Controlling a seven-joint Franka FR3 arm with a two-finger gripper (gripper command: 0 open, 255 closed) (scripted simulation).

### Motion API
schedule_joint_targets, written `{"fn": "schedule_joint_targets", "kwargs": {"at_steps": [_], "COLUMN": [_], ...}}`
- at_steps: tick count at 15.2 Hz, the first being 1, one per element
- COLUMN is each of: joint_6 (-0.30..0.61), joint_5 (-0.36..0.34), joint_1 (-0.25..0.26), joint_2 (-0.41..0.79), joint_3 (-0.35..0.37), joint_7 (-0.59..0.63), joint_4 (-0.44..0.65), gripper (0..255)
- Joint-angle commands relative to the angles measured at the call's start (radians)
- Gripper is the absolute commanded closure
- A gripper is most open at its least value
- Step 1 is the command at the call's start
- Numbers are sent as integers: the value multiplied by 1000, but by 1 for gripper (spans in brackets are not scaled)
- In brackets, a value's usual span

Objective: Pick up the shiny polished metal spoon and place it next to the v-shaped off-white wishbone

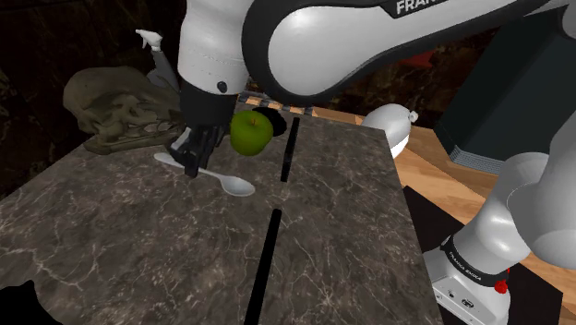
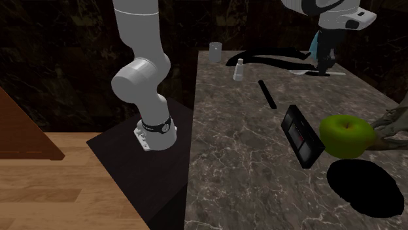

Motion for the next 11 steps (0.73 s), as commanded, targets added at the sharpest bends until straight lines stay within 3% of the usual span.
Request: {"fn": "schedule_joint_targets", "kwargs": {"at_steps": [1, 11], "joint_6": [27, 150], "joint_5": [-5, -31], "joint_1": [1, 8], "joint_2": [9, 60], "joint_3": [0, -7], "joint_7": [3, 17], "joint_4": [-18, -93], "gripper": [255, 255]}}
